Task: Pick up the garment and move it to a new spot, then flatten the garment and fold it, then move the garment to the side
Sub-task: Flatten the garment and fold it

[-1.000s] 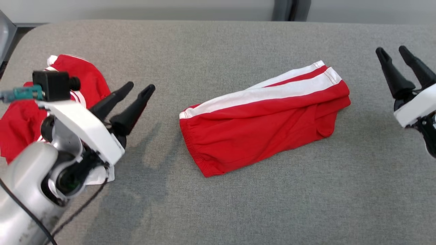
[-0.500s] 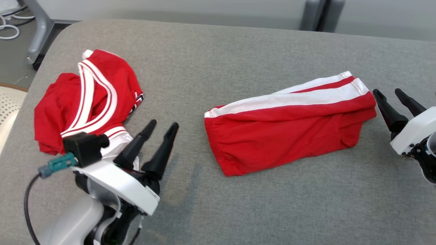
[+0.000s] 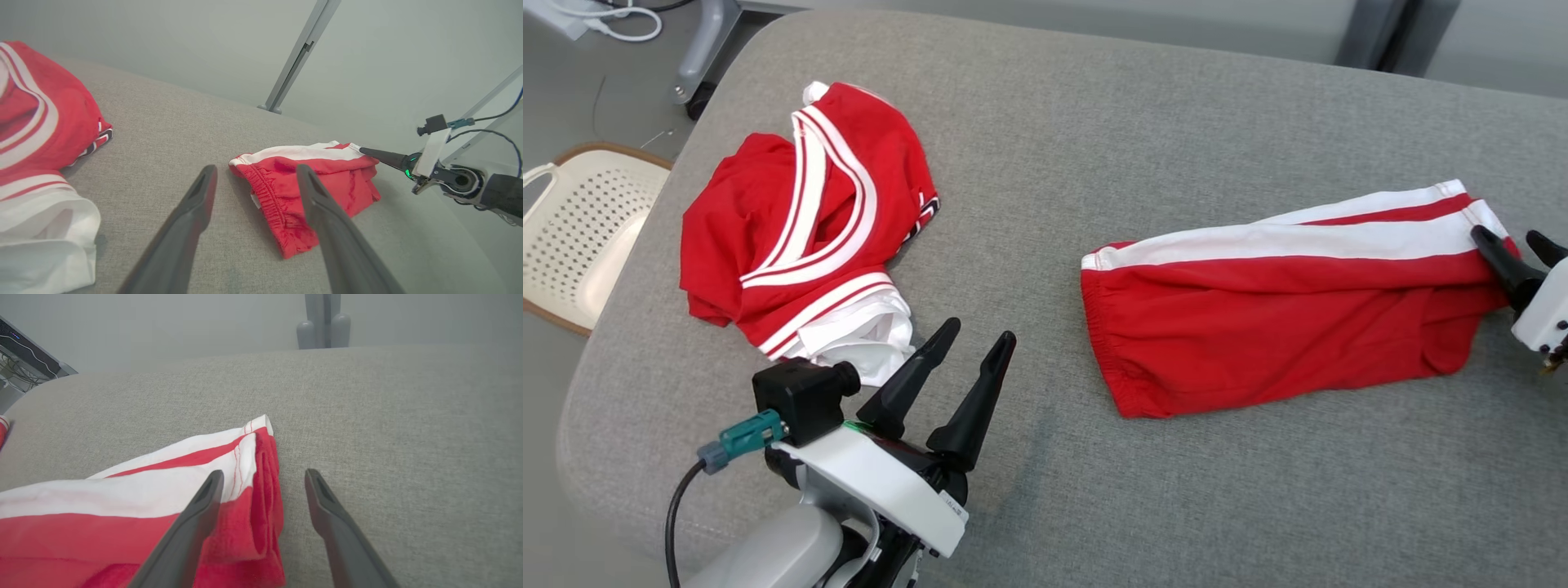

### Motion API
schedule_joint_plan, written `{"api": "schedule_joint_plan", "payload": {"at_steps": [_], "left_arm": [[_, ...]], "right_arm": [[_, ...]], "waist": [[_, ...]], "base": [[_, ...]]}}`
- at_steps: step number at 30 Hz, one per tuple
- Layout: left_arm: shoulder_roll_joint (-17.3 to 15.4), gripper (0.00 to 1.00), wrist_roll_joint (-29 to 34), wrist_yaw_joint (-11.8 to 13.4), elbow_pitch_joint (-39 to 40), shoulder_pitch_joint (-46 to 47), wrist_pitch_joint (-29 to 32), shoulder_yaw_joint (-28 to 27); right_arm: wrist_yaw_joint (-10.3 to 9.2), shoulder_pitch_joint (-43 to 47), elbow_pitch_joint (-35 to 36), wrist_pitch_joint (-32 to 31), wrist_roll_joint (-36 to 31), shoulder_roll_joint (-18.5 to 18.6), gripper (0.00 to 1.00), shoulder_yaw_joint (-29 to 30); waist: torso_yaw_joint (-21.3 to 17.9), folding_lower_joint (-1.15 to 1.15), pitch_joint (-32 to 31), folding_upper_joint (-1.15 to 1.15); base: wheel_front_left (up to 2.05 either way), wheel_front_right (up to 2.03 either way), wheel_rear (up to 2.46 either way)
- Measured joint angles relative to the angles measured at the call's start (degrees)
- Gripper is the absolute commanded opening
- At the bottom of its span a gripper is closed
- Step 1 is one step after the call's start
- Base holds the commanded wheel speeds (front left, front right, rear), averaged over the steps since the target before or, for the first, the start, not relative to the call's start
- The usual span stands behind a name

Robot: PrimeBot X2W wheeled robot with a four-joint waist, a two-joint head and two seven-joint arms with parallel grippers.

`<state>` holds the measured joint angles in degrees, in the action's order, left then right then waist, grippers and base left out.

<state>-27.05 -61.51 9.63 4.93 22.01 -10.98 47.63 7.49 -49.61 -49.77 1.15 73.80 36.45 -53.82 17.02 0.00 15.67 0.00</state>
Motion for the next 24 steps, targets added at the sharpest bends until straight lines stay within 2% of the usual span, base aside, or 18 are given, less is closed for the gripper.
{"api": "schedule_joint_plan", "payload": {"at_steps": [10,19,20,21,22,24], "left_arm": [[2.63,1.00,3.28,0.51,-2.32,-0.04,-2.67,0.31],[4.31,1.00,4.11,-0.26,-4.15,-0.38,-3.36,-0.13],[4.34,1.00,4.21,-0.36,-4.34,-0.38,-3.43,-0.21],[4.38,1.00,4.39,-0.49,-4.52,-0.41,-3.43,-0.26],[4.44,1.00,4.46,-0.49,-4.66,-0.43,-3.45,-0.30],[4.53,1.00,4.47,-0.54,-4.86,-0.47,-3.50,-0.34]], "right_arm": [[0.00,-1.83,-4.08,-6.60,4.79,0.04,1.00,-0.20],[0.00,-2.02,-2.87,-11.45,8.48,0.25,1.00,-0.21],[0.00,-1.92,-2.68,-11.67,8.59,0.23,0.38,-0.31],[0.00,-1.83,-2.44,-11.74,8.80,0.22,0.08,-0.41],[0.00,-1.72,-2.22,-11.73,8.87,0.19,0.00,-0.48],[0.00,-1.50,-1.82,-11.79,9.00,-0.09,0.00,-0.75]], "waist": [[2.83,0.00,2.23,0.00],[3.70,0.00,2.35,0.00],[3.68,0.00,2.22,0.00],[3.63,0.00,2.10,0.00],[3.57,0.00,1.97,0.00],[3.37,0.00,1.68,0.00]], "base": [[0.00,0.00,0.00],[0.00,0.00,0.00],[0.00,0.00,0.00],[0.00,0.00,0.00],[0.00,0.00,0.00],[0.00,0.00,0.00]]}}
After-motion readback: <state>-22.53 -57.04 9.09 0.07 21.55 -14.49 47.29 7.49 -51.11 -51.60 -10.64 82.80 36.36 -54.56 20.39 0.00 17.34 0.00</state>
